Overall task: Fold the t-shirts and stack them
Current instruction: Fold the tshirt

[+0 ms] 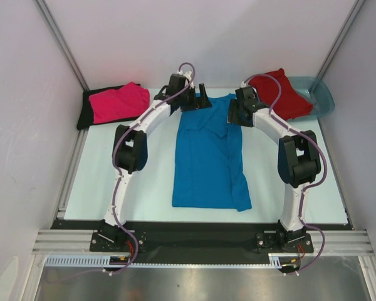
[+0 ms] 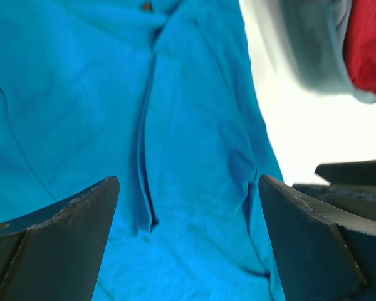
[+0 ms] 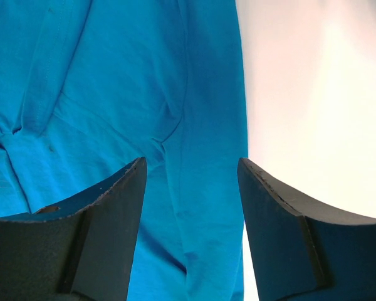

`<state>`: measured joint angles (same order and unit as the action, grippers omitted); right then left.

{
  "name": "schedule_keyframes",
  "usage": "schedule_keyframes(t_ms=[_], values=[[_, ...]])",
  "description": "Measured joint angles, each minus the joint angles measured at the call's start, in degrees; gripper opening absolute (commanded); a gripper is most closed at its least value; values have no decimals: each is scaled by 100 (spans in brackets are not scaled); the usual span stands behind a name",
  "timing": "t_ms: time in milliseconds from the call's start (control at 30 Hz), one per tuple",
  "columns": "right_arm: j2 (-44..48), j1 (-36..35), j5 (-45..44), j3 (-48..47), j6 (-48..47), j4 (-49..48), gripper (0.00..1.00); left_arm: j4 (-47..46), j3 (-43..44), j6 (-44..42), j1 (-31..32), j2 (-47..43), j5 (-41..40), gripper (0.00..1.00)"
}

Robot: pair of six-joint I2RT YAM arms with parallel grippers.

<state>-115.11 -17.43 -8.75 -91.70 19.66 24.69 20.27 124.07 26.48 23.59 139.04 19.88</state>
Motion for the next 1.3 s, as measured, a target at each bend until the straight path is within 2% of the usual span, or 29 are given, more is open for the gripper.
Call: schedule_keyframes(t_ms=[367,667,1300], values=[[0,4,17,0,2,2,65,61,76,48,-15,522,35,100],[0,4,17,4,4,0,64,-55,-59,212,35,573,354,100],[131,81,-149,321,24,70,64,-861,-59,857,645,796,1394,100]])
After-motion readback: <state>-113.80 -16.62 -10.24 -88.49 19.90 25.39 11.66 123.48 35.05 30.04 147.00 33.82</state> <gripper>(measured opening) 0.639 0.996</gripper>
